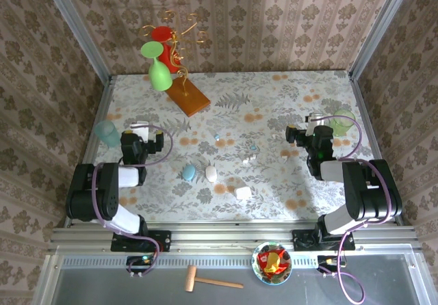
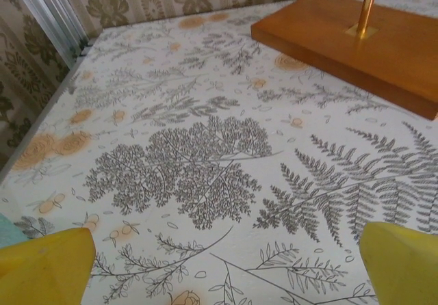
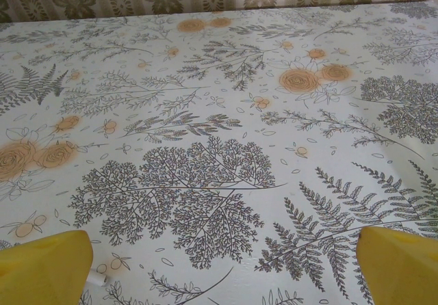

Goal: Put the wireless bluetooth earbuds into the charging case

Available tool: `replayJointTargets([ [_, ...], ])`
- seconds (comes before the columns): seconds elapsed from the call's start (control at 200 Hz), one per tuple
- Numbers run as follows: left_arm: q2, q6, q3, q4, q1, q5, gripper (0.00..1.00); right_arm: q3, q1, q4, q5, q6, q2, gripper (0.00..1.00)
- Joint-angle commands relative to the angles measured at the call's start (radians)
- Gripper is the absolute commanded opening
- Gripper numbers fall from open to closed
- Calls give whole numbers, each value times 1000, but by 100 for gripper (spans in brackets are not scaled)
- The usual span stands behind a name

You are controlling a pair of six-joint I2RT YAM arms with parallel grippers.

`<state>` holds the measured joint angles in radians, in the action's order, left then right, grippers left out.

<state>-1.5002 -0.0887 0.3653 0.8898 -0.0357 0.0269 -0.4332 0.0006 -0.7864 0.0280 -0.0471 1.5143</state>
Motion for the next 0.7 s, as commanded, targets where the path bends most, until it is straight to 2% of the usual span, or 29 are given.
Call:
replayJointTargets([
  [0.0,84,-4,-11,-18,-13,21,100,28,3,-35,-2,12,-36,100],
  [0.16,207,-46,13,-143,-57,64,100,24,4,129,19,2,-223,100],
  [0.42,379,-94,76,-308,-190,127,100,-47,24,468,8,-81,-491,100],
  [0.55,411,-79,116,-383,-266,116,100,-90,61,585,-36,-101,-576,100],
  [0.695,419,-54,154,-462,-359,96,100,-104,163,634,-68,-120,-620,100],
])
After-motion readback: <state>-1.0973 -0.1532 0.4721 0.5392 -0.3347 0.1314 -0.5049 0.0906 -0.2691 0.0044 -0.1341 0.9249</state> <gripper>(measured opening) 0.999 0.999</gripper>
